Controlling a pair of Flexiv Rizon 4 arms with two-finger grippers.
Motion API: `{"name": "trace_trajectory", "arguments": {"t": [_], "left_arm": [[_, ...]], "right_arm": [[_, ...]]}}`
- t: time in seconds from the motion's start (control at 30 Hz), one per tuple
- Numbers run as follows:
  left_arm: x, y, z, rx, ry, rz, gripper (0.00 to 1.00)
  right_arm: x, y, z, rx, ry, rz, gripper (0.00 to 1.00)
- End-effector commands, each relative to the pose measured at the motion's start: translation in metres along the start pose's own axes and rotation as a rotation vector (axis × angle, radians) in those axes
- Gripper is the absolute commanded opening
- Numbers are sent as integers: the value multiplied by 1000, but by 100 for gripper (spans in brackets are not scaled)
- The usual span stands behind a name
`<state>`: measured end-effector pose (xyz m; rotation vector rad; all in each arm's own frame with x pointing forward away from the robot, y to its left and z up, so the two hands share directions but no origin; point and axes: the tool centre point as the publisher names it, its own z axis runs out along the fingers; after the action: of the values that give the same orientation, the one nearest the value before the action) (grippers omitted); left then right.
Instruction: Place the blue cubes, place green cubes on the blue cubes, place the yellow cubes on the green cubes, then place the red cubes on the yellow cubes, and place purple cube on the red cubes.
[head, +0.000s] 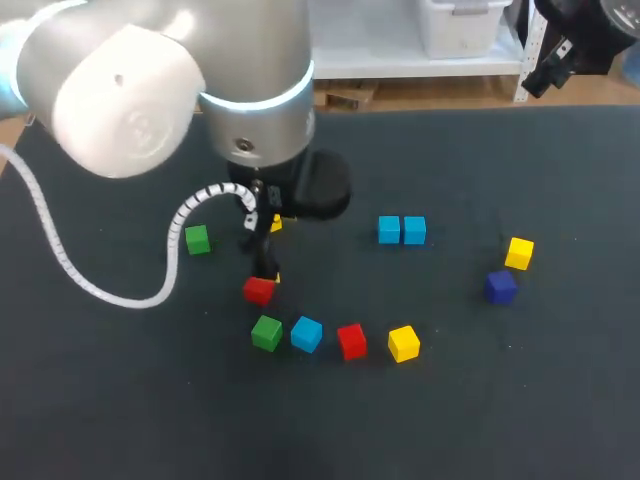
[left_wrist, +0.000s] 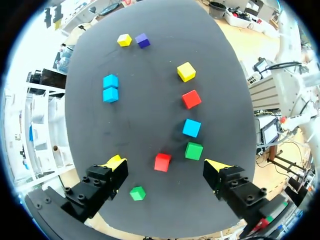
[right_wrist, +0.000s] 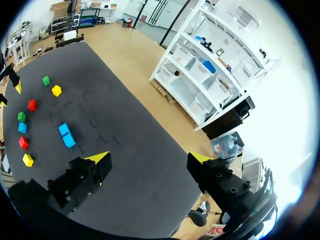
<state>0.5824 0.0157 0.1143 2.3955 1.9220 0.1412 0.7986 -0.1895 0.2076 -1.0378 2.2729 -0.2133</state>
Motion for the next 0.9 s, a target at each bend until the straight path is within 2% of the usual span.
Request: {"name": "trace_trajectory", "arguments": {"t": [0.03, 0.27, 0.37, 0.6, 0.9], "left_arm": [[-20, 6, 11, 28, 22, 44, 100], [-41, -3, 34, 74, 2, 99, 100], [-43, -7, 46, 108, -22, 106, 100], [-41, -21, 65, 141, 0, 104, 100], [-47, -38, 83, 125, 18, 245, 100]], "right_arm": [[1, 2, 0, 8, -3, 2, 100], [1, 2, 0, 8, -3, 2, 100], [1, 2, 0, 8, -3, 2, 100], [1, 2, 0, 8, -3, 2, 100], [1, 2, 0, 8, -3, 2, 100]]}}
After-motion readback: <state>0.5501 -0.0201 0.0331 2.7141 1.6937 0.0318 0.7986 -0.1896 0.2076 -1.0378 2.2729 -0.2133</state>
